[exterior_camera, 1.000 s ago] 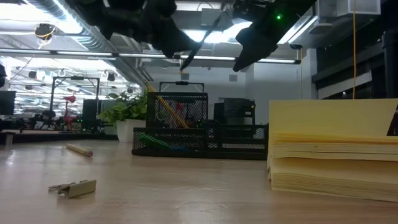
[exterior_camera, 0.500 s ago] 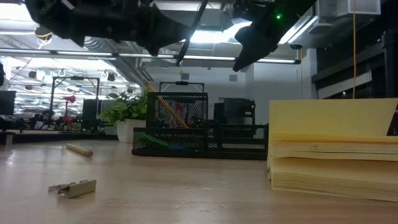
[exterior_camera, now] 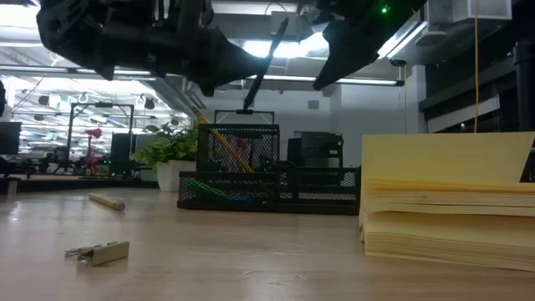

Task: Pick and place office supplies into organizer
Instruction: Put the top black pen into the black desk organizer

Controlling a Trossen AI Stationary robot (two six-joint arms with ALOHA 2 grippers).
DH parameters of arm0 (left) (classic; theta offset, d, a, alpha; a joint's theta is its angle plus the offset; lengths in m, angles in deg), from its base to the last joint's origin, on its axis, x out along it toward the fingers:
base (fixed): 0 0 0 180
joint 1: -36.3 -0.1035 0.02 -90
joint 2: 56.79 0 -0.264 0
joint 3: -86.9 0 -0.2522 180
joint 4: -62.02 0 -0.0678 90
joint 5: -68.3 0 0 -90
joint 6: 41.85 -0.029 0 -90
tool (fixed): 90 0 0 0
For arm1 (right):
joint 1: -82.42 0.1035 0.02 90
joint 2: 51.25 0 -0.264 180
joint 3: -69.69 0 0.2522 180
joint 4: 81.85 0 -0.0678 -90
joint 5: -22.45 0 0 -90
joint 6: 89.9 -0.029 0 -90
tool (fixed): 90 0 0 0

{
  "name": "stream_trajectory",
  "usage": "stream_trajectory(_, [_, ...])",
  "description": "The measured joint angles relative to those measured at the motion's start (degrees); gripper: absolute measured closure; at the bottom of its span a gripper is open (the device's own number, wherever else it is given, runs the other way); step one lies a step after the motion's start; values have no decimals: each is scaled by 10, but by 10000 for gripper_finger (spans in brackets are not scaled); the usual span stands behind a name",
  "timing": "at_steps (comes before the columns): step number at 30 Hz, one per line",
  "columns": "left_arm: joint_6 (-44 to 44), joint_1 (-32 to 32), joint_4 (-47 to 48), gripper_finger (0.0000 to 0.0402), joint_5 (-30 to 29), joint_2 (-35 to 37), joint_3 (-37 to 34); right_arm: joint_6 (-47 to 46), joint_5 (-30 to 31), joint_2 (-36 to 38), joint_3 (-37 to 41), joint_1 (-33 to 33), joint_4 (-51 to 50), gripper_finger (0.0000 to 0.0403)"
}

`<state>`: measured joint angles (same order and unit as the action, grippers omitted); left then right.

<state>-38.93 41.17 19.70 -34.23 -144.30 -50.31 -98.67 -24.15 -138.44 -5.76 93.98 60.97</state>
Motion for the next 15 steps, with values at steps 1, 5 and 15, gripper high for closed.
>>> stream_trajectory(1, [1,3,-10,382,-1,-9,0,0,0,0,0,3,0,378])
stream_trajectory(5, [4,16,-46,382,-36,-38,0,-2,0,0,0,14,0,378])
stream_trajectory(15, [25,30,-70,382,-70,-96,0,-12,0,0,0,30,0,378])
